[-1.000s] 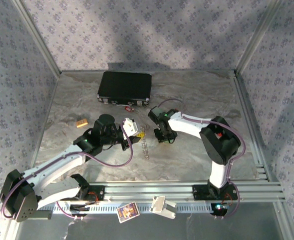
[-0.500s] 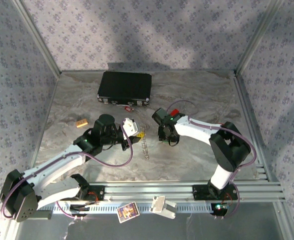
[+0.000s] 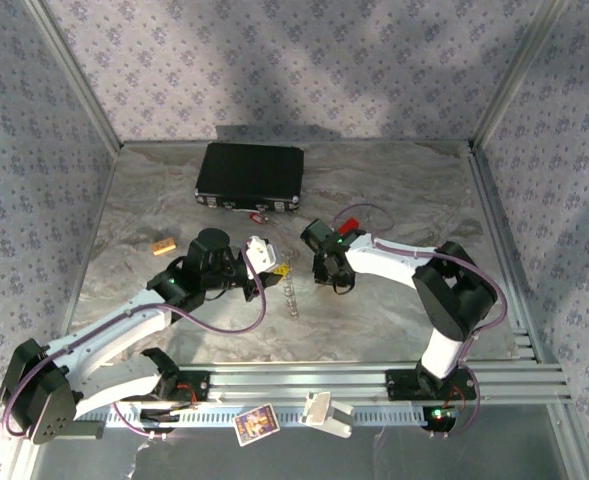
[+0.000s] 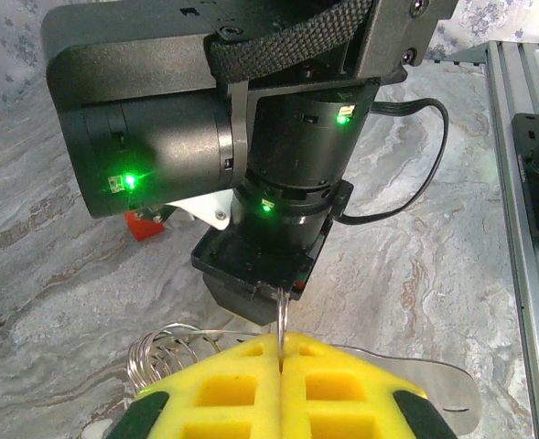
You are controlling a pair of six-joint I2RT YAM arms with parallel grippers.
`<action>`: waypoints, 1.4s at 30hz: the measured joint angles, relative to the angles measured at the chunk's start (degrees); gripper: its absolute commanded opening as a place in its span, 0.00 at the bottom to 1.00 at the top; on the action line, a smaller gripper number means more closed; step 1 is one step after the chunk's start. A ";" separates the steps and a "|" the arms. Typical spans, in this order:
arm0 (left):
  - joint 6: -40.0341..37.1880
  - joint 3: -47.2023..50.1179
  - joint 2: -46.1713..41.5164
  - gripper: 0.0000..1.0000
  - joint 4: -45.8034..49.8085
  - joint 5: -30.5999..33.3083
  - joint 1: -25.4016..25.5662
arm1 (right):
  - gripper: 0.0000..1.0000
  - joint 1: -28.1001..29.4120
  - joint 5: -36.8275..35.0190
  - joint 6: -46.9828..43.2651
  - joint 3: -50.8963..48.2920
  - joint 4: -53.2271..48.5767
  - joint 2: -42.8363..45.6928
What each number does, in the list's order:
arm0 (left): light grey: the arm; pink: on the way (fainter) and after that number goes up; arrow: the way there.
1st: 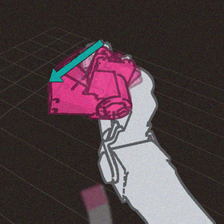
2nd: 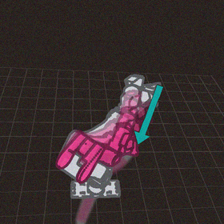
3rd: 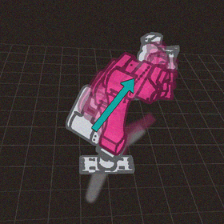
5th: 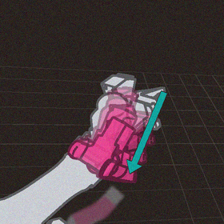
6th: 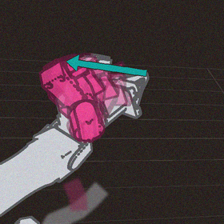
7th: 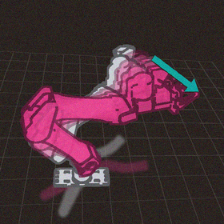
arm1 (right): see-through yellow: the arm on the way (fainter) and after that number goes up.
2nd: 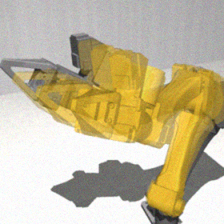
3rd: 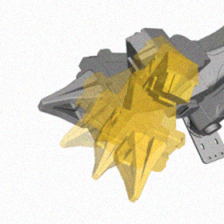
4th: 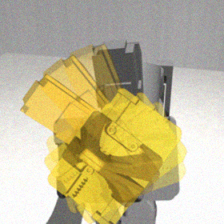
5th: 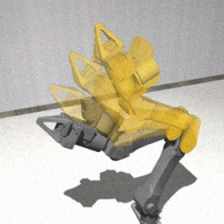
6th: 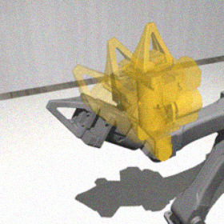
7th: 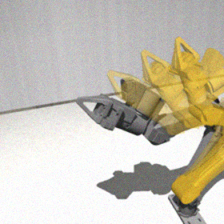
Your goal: Put the keys on the keyring
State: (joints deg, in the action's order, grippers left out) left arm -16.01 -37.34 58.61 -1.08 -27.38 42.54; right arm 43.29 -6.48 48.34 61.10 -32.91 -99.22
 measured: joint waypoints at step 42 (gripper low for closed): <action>0.00 0.00 0.00 0.00 0.00 0.00 0.00 | 0.00 1.14 -1.29 -0.33 1.42 -2.73 -1.40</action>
State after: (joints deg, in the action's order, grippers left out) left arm -16.01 -37.34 58.61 -1.08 -27.38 42.54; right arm 44.42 -7.77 48.01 62.52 -35.64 -100.62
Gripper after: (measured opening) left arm 0.051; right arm 0.046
